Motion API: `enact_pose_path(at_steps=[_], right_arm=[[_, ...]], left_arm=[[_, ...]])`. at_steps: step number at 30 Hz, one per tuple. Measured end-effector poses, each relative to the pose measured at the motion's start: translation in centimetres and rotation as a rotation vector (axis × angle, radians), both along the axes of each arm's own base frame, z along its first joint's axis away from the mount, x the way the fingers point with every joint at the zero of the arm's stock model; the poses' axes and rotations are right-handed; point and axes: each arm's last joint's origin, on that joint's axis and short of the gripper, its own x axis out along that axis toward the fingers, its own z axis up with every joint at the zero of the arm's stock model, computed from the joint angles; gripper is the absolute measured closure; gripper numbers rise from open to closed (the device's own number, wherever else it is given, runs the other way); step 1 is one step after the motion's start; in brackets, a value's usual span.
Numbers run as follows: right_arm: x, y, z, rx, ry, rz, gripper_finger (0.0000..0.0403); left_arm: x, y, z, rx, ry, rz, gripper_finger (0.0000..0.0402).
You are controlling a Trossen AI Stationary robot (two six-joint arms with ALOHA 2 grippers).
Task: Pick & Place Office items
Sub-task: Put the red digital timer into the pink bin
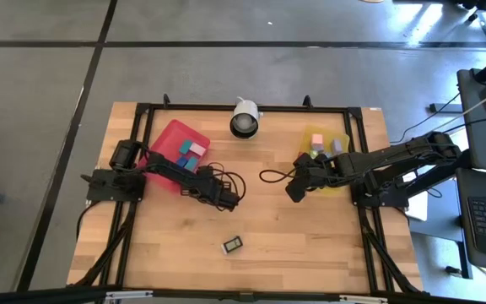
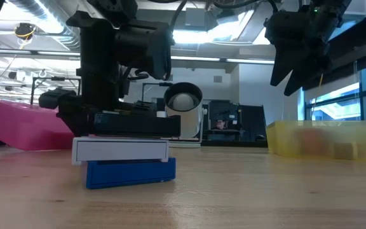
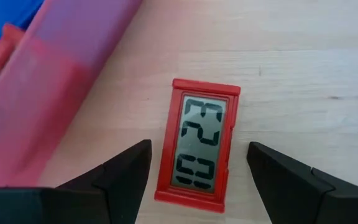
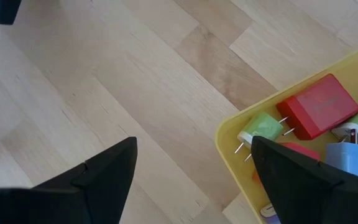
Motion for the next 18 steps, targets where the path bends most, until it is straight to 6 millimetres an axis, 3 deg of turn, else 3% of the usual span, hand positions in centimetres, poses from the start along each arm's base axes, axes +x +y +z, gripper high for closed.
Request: enact_pose_path(at_steps=[4,15,18], right_arm=[[0.00,0.01,0.00,0.000,0.000,0.000,0.0085],[0.00,0.00,0.00,0.000,0.000,0.000,0.0085],[0.00,0.00,0.00,0.000,0.000,0.000,0.0085]], left_arm=[[0.06,-0.02,-0.02,0.002,-0.046,0.077,0.0152],[0.27,-0.05,-0.04,0.005,-0.072,0.079,0.0245],[0.28,-0.06,-0.04,0.005,-0.073,0.079,0.0250]])
